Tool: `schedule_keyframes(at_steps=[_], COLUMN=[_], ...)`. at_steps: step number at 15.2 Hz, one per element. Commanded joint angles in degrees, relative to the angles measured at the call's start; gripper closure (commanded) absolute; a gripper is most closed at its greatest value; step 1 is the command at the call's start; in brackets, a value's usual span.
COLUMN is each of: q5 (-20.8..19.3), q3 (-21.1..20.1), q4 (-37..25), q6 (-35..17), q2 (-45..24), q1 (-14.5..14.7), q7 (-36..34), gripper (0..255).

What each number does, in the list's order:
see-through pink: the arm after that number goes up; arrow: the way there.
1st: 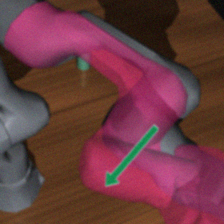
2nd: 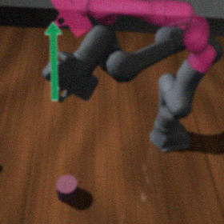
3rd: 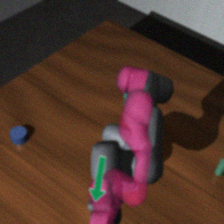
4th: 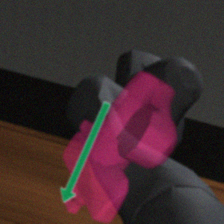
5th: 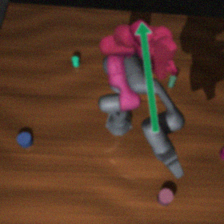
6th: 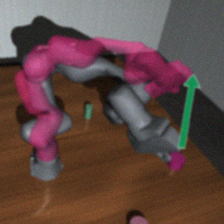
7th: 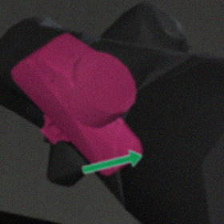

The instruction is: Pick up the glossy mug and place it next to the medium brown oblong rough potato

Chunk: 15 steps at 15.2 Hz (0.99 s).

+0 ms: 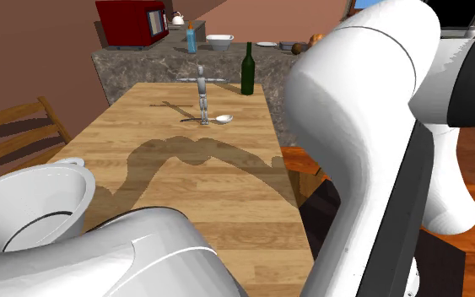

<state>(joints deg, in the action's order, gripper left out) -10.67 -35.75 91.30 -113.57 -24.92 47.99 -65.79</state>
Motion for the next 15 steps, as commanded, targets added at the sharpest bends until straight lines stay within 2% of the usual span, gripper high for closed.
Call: schedule_keyframes(at_steps=[1,7,14,15], q5=[-0.4,-1.4,-1.4,-1.4], q3=[0.2,0.8,0.8,0.8], q4=[0.7,3.2,3.2,3.2], q6=[-1.3,-5.1,-5.1,-5.1], q2=[-0.6,-2.1,-2.1,-2.1], q1=[0.1,0.3,0.3,0.3], q7=[-0.1,-0.6,-0.6,-0.6], gripper=[255,255,255,0])
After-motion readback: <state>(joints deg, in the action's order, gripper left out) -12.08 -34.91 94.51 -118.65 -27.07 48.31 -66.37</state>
